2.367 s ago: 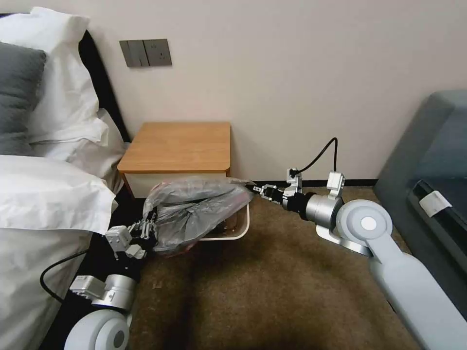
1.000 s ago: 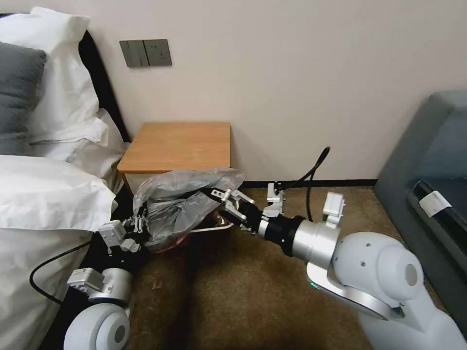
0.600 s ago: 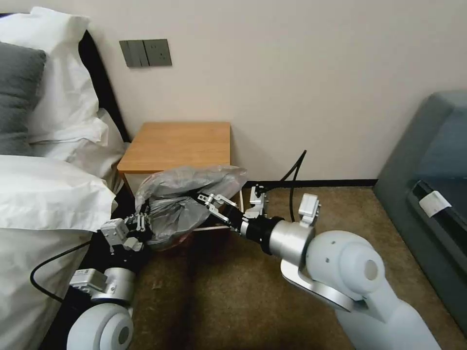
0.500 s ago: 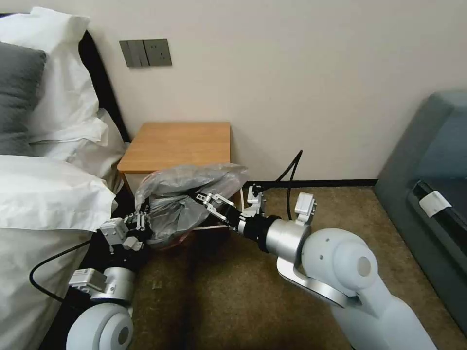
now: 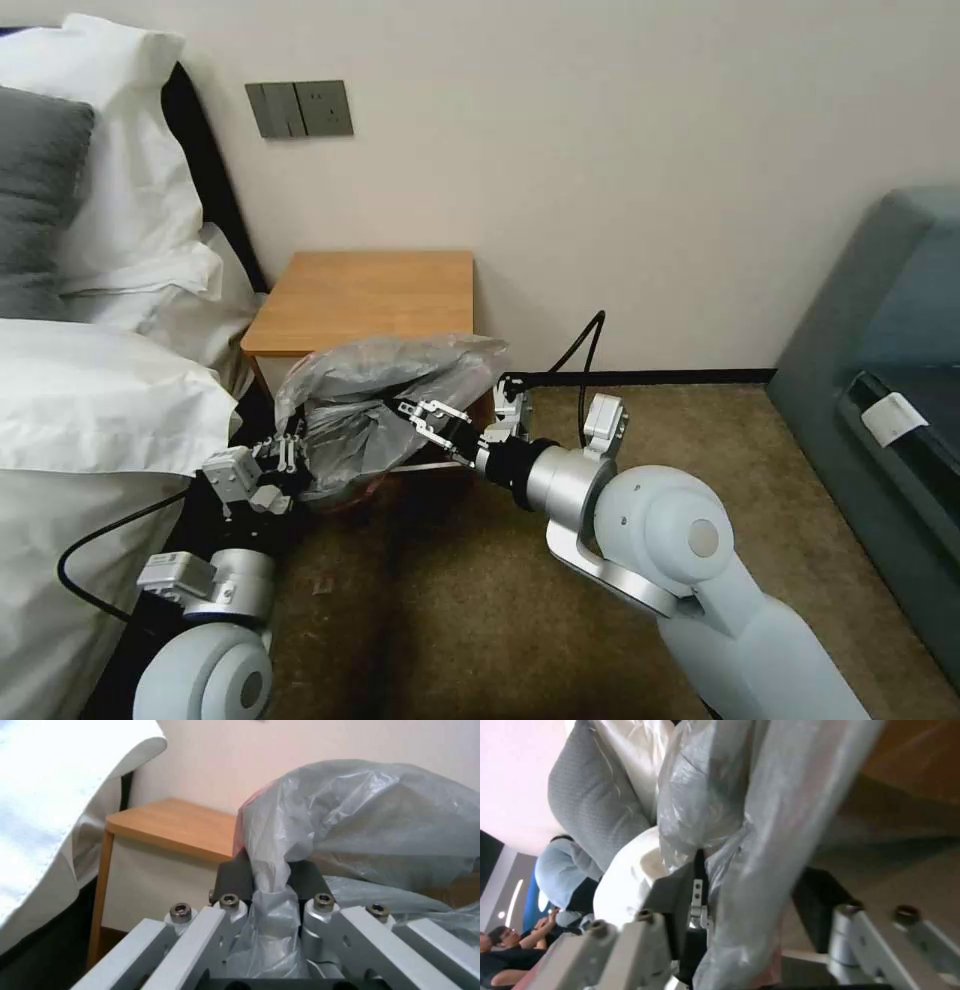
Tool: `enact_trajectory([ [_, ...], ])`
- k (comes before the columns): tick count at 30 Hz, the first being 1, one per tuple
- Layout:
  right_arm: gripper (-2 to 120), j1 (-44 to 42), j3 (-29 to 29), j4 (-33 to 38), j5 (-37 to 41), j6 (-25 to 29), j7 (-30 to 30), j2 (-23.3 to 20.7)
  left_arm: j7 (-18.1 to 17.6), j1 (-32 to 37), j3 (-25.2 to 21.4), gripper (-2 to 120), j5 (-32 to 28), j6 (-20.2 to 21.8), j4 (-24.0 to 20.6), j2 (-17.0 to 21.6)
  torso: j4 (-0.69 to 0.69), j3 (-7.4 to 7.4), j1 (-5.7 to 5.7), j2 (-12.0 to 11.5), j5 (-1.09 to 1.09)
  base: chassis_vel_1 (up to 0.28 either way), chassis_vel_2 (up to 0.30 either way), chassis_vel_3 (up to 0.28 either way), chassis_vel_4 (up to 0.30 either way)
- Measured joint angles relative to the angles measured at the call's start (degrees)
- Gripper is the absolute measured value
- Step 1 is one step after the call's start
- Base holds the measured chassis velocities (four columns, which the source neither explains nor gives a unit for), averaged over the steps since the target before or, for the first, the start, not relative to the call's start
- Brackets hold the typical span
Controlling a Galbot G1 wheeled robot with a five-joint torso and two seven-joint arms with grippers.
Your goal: Pick up the garbage bag from the table and place it over the trash can.
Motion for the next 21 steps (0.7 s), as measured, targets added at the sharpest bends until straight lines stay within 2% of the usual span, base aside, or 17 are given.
enact_trajectory([
  [3,33,-0.23,0.10,0.55,-0.05,-0.46,-0.42,-0.53,-0.09,-0.18,-0.20,9,-0.35,0.18,0.22,0.02,0.00,0.00,0.00,0.00,0.00,0.000,0.000,0.000,0.000],
  [4,33,-0.23,0.10,0.55,-0.05,-0.46,-0.42,-0.53,-0.09,-0.18,-0.20,9,-0.35,0.18,0.22,0.02,0.00,0.00,0.00,0.00,0.00,0.000,0.000,0.000,0.000],
  [6,23,-0.60,0.11,1.06,-0.34,-0.66,-0.88,-0.91,-0.14,-0.19,-0.24,9,-0.44,0.25,0.38,-0.17,0.00,0.00,0.00,0.00,0.00,0.000,0.000,0.000,0.000],
  [7,23,-0.60,0.11,1.06,-0.34,-0.66,-0.88,-0.91,-0.14,-0.19,-0.24,9,-0.44,0.25,0.38,-0.17,0.00,0.00,0.00,0.00,0.00,0.000,0.000,0.000,0.000],
  [10,8,-1.19,0.05,1.46,-1.77,-0.83,-1.88,-1.26,-0.15,-0.18,-0.18,9,-0.45,0.27,0.47,-0.39,0.00,0.00,0.00,0.00,0.00,0.000,0.000,0.000,0.000],
  [13,0,-1.35,0.05,1.69,-2.16,-0.83,-1.92,-1.45,-0.16,-0.21,-0.14,9,-0.43,0.27,0.48,-0.40,0.00,0.00,0.00,0.00,0.00,0.000,0.000,0.000,0.000],
  [21,0,-3.33,1.37,5.85,-1.97,-0.75,-0.87,-4.18,-0.52,-0.49,-1.19,9,-0.40,0.26,0.62,-0.51,0.00,0.00,0.00,0.00,0.00,0.000,0.000,0.000,0.000],
])
